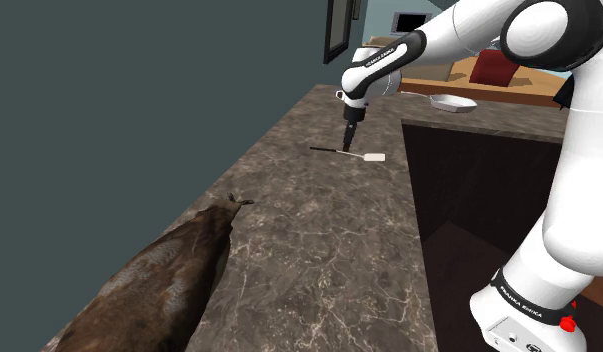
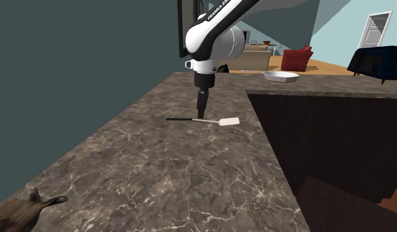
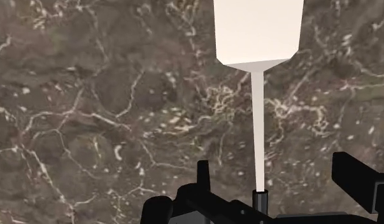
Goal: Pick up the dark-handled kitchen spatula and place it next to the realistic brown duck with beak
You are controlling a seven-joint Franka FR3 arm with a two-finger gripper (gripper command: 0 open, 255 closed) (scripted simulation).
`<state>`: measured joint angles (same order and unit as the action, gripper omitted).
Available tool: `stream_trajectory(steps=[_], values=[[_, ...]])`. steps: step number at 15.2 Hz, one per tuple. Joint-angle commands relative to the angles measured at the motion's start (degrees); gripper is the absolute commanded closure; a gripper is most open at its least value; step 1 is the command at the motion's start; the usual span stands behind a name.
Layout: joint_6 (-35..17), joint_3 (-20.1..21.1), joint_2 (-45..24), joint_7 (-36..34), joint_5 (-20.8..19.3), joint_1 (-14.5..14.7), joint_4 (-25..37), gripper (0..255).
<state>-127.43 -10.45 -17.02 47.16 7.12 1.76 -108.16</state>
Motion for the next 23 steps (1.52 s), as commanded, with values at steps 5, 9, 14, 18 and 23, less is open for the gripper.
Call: stream_trajectory(steps=[5, 9, 14, 18, 23], values=[[-2.16, 0.23, -1.58, 0.23, 0.47, -0.02, -0.56, 0], [-2.16, 0.23, -1.58, 0.23, 0.47, -0.02, -0.56, 0], [-2.16, 0.23, -1.58, 0.23, 0.47, -0.02, -0.56, 255], [-2.16, 0.23, -1.58, 0.23, 0.47, -0.02, -0.57, 255], [-0.22, 0.09, -0.43, -0.09, 0.08, 0.07, 0.26, 255]])
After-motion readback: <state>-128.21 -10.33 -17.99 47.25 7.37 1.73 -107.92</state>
